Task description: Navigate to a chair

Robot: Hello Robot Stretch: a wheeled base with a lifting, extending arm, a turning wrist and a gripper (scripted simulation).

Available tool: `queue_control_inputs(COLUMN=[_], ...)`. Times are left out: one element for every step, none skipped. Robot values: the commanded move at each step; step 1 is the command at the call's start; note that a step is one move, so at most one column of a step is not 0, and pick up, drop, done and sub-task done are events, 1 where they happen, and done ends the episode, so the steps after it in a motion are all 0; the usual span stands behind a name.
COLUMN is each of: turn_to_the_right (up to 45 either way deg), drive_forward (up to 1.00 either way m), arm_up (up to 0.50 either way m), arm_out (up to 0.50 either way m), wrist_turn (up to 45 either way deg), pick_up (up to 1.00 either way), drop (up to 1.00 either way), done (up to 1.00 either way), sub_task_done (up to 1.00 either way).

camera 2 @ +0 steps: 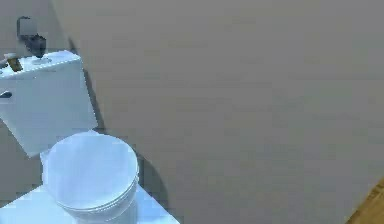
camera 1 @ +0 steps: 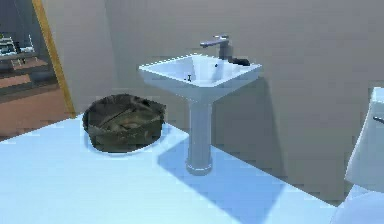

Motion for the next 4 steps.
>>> queue_control_inputs(turn_to_the_right=[0.0,-45.0,0.0,-3.0], drive_forward=[0.4,0.0,1.0,0.0], arm_up=[0.0,0.0,0.0,0.0], arm_out=[0.0,0.0,0.0,0.0], wrist_turn=[0.0,0.0,0.0,0.0], pick_up=[0.0,0.0,0.0,0.0], drop=[0.0,0.0,0.0,0.0], done=[0.0,0.0,0.0,0.0], sub_task_done=[0.0,0.0,0.0,0.0])
